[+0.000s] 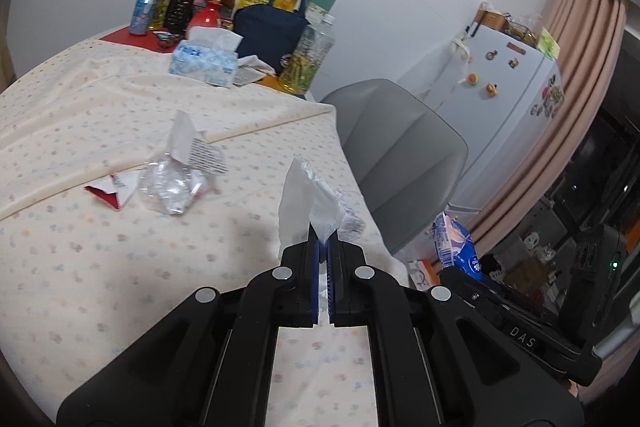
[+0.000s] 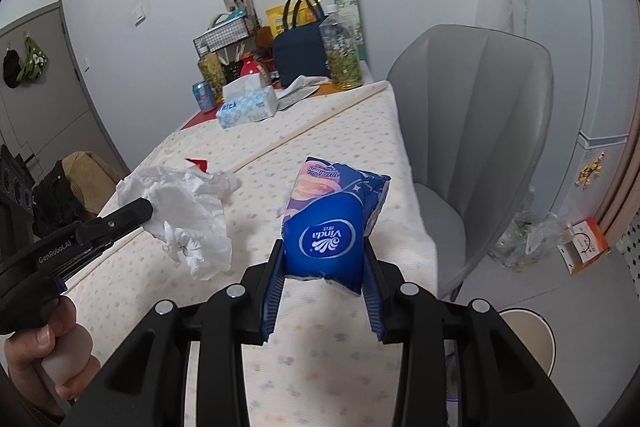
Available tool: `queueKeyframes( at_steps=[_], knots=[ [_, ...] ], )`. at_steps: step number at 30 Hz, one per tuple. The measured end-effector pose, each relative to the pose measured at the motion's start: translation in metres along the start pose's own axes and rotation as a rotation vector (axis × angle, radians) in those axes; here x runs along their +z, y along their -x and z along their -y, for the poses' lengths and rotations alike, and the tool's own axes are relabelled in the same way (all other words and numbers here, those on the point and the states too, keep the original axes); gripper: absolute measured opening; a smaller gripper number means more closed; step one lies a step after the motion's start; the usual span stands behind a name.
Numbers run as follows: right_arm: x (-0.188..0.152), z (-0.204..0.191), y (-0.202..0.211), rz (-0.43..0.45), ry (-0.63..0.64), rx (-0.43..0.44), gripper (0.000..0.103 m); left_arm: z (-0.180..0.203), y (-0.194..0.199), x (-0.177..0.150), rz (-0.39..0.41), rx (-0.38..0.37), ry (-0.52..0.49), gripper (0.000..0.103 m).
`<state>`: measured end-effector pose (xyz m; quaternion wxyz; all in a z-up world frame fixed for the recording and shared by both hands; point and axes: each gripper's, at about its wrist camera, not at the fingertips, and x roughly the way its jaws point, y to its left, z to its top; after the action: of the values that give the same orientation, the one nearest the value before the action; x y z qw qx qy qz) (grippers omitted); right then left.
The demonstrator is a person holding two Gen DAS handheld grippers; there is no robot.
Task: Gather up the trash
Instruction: 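Carry the white tissue and blue Vinda pack over the trash bin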
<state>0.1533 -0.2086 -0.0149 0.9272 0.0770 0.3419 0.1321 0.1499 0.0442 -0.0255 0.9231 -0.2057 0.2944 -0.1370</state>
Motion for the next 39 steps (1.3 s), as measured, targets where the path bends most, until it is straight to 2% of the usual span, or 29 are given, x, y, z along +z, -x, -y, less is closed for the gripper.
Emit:
queueKeyframes(
  at_steps=[18,39],
  knots=[
    [-0.003,0.098,0.039,0.041,-0.113,-0.13,0.036,0.09,-0.053,-0.015,-0.073,-0.108,-0.106,0.004],
    [-0.032,0.196,0.043,-0.002,-0.235,-0.231,0.036,0.172,-0.14,-0.061,-0.239,-0.189,-0.196,0.004]
  ],
)
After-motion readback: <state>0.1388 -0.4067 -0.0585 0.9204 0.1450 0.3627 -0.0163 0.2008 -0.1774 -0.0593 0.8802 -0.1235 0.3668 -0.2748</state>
